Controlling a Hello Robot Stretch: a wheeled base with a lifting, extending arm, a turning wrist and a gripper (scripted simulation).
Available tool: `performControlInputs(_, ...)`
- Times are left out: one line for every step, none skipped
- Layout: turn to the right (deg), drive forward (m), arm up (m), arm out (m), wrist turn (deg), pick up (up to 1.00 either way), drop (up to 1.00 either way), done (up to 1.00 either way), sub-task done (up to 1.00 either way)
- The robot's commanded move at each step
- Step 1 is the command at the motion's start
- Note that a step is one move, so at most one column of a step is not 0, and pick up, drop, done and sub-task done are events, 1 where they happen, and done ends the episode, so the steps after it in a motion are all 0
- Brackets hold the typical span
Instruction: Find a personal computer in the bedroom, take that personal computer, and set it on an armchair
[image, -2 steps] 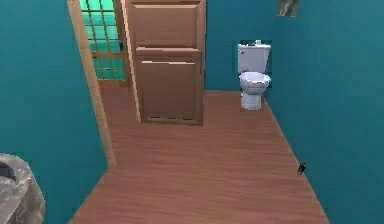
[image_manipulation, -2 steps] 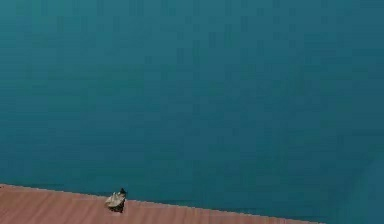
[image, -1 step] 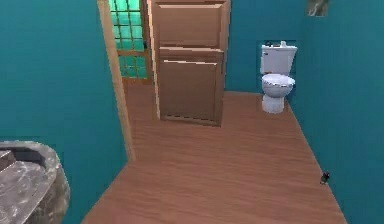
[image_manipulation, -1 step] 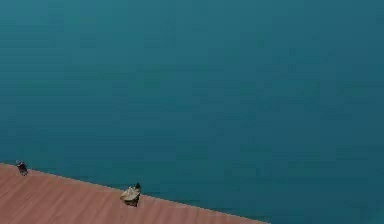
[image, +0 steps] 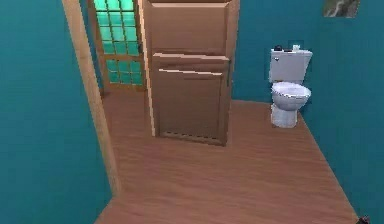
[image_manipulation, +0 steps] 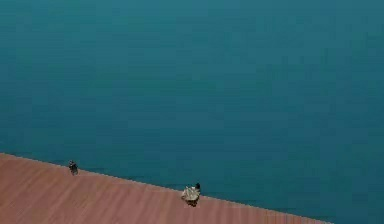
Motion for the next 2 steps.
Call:
performControlInputs(45.0,0.0,0.0,0.0,0.0,0.0,0.0,0.0,0.0)
performControlInputs(12.0,0.0,0.0,0.0,0.0,0.0,0.0,0.0,0.0)
